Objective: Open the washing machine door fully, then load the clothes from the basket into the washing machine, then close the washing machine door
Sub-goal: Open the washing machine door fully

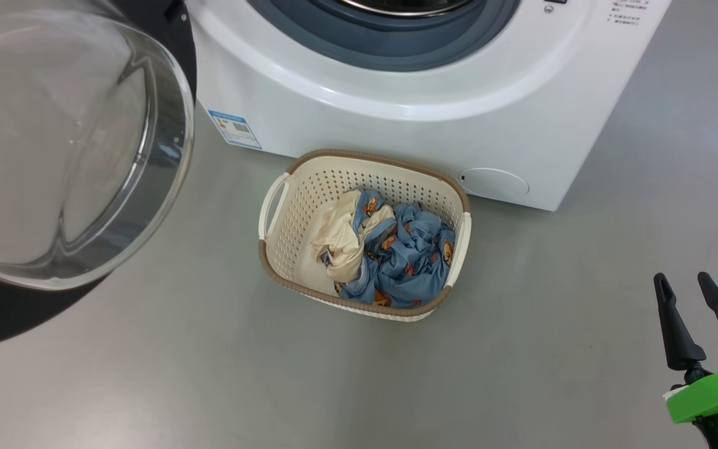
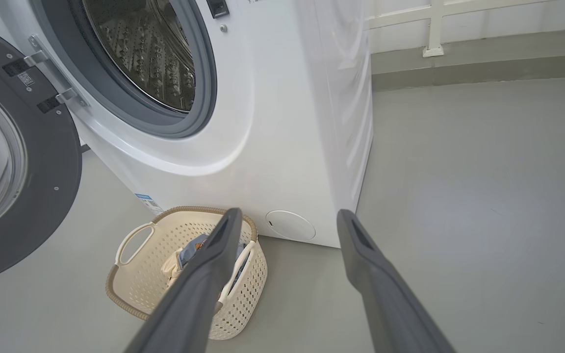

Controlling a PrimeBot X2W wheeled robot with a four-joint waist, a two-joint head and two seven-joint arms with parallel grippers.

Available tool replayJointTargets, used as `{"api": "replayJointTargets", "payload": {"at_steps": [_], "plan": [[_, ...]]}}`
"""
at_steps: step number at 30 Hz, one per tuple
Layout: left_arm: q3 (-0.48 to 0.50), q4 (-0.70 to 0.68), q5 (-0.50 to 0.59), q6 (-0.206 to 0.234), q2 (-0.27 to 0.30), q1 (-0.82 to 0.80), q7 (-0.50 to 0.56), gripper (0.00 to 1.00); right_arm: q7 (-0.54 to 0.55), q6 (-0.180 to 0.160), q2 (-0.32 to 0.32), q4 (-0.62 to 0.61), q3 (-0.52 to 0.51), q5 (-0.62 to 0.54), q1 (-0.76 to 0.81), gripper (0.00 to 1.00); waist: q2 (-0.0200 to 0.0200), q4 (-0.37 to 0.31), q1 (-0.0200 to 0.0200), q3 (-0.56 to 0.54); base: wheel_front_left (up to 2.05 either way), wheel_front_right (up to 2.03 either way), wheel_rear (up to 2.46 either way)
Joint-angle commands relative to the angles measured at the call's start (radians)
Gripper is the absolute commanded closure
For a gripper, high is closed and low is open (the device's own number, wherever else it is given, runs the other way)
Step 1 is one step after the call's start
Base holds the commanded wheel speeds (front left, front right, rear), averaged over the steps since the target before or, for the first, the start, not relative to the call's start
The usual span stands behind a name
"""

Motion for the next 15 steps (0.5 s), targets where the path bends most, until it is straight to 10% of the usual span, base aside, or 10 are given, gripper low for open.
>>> {"api": "replayJointTargets", "payload": {"at_steps": [1, 15], "plan": [[0.050, -0.004, 0.017, 0.001, 0.068, -0.031, -0.006, 1.00, -0.013, 0.001, -0.021, -0.025, 0.021, -0.013, -0.012, 0.00, 0.0000, -0.002, 0.0000, 0.009, 0.00, 0.00, 0.00], [0.155, 0.161, 0.070, -0.017, 0.132, -0.153, -0.006, 1.00, -0.013, 0.001, -0.043, -0.032, 0.024, -0.018, -0.051, 0.00, 0.0000, -0.019, 0.0000, 0.077, 0.00, 0.00, 0.00]]}}
